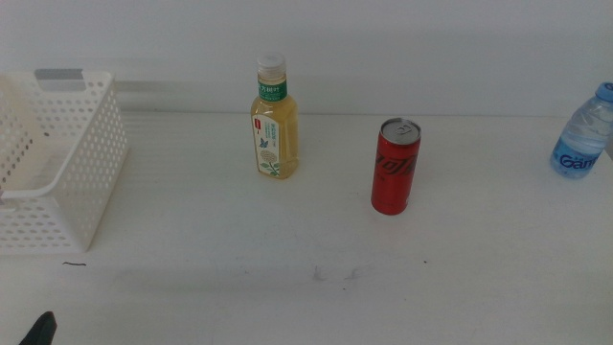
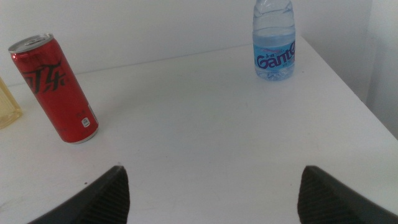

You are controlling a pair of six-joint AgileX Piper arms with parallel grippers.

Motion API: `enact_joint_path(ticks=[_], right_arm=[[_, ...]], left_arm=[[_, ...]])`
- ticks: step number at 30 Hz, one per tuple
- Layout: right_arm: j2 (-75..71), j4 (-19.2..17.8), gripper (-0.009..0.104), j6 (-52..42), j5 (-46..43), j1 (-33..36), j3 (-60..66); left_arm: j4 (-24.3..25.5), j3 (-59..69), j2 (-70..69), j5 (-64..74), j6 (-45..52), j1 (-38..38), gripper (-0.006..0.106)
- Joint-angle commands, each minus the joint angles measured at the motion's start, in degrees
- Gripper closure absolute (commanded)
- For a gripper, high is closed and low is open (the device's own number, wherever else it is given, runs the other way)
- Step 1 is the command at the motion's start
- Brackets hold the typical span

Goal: Use arms to grab the bottles and put them into the dustbin to the left of the table.

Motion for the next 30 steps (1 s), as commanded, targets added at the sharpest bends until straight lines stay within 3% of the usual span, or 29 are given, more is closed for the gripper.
enact_joint_path(ticks=[1, 6, 12, 18, 24, 30], right_arm=[[-0.3, -0.9, 0.004, -0.2, -1.0, -0.5, 0.2], [-0.3, -0.9, 0.004, -0.2, -1.0, -0.5, 0.2], [-0.3, -0.9, 0.004, -0.2, -1.0, -0.5, 0.2], [-0.3, -0.9, 0.004, -0.2, -1.0, -0.5, 0.2], [-0.3, -0.9, 0.004, -0.2, -1.0, -0.5, 0.2], [-0.3, -0.9, 0.004, -0.2, -1.0, -0.5, 0.2]], left_arm=[[0.6, -0.1, -0.2, -0.9, 0.1, 0.0, 0.007], [1.7, -0.1, 7.4, -3.6, -0.7, -1.1, 0.007], [2.1, -7.4, 27.7, -12.8, -0.7, -16.2, 0.007], [-0.6, -8.1, 50.3, -38.1, -0.9, -27.6, 0.007], [2.5, -8.2, 69.8, -63.8, -0.9, -29.0, 0.007], [3.1, -8.7, 81.5, -79.9, -3.3, -29.0, 0.007]])
